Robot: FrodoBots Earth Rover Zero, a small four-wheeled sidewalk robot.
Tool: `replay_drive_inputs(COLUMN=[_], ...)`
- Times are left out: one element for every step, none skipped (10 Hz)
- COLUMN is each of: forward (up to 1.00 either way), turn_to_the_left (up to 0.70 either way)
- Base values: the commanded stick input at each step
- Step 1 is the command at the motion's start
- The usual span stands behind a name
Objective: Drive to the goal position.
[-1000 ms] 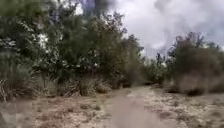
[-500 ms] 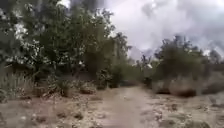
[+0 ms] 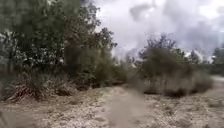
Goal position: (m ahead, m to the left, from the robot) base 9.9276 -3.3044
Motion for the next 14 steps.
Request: replay_drive_inputs(forward=[0.85, 0.85, 0.85, 0.85, 0.85, 0.85, 0.85, 0.85, 0.85, 0.85, 0.85, 0.85, 0.85, 0.85], turn_to_the_left=[0.0, 0.0, 0.0, 0.0, 0.0, 0.0, 0.0, 0.0, 0.0, 0.0, 0.0, 0.0, 0.0, 0.0])
